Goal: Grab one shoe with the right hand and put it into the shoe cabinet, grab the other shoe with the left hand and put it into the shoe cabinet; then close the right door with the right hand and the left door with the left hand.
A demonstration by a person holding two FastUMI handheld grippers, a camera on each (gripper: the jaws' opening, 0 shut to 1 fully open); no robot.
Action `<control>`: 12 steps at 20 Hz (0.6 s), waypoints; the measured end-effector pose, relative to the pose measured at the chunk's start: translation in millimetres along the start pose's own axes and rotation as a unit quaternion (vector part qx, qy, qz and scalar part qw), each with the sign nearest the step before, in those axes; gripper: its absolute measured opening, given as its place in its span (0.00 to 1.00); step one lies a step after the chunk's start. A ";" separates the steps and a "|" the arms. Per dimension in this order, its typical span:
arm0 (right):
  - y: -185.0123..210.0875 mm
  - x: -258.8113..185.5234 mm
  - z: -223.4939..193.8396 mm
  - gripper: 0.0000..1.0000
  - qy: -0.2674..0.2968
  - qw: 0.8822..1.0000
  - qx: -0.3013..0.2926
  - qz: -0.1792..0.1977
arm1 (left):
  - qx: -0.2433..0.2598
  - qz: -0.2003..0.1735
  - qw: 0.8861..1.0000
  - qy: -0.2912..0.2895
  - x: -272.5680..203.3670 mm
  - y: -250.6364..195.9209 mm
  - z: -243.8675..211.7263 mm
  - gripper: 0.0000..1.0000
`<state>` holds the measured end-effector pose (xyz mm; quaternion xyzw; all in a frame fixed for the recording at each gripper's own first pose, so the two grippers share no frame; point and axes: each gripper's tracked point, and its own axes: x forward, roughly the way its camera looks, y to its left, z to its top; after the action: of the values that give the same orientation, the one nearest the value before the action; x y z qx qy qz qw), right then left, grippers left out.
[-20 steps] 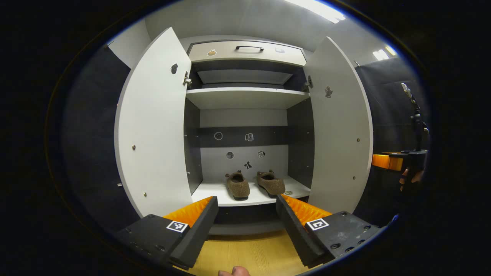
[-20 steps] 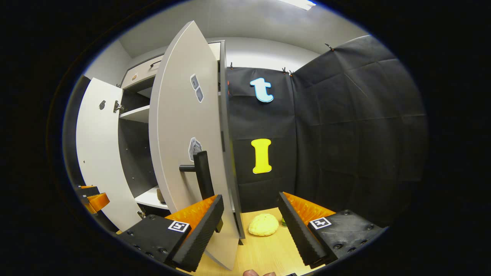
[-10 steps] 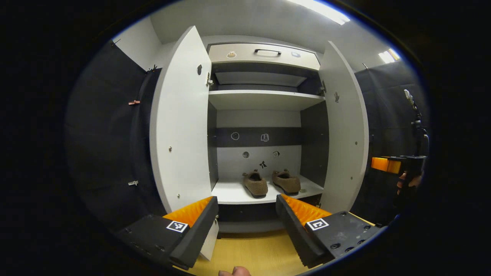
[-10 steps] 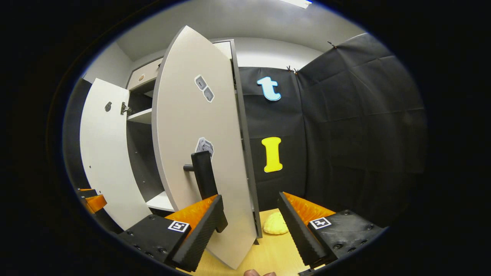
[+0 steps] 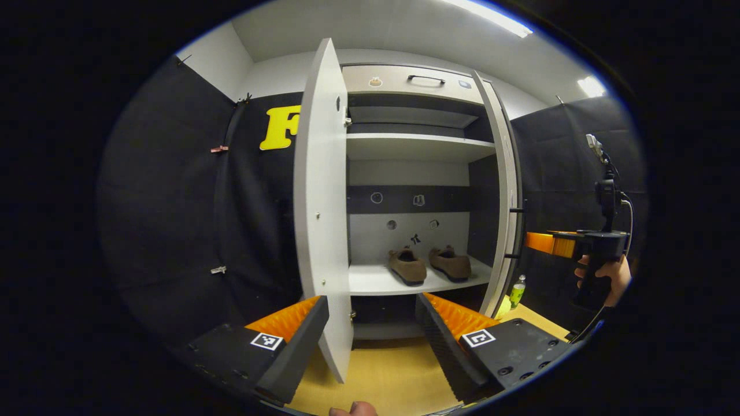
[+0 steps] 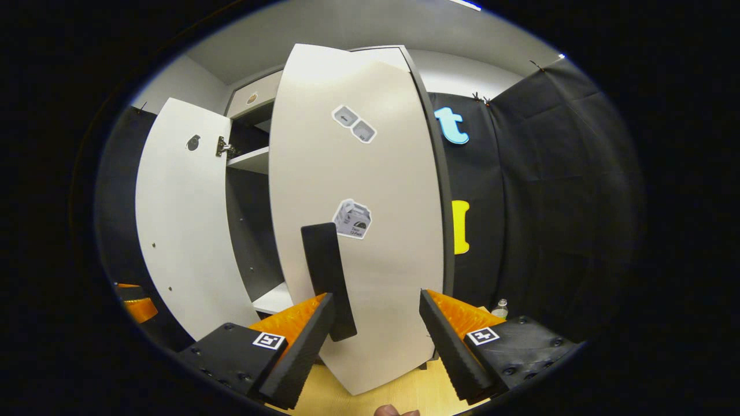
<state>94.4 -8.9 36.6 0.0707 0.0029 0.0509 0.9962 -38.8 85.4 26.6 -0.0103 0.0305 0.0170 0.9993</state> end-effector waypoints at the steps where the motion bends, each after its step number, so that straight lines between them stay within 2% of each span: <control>1: 6.4 -0.9 -1.5 0.98 0.001 1.000 -0.003 0.005 | 0.000 0.010 1.000 0.000 -4.9 10.5 -0.3 0.96; 7: 30.3 -4.8 -14.9 0.98 0.017 1.000 -0.008 0.020 | -0.002 0.088 0.996 -0.001 -16.0 92.1 0.0 0.96; 12: 42.3 -14.1 -9.4 0.98 0.014 1.000 0.008 0.025 | 0.008 0.134 0.991 -0.006 27.9 148.1 5.2 0.96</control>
<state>76.0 32.7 33.3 0.0778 0.0155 0.0766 0.9939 -15.8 234.4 27.2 0.0024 0.0256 0.1506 0.9883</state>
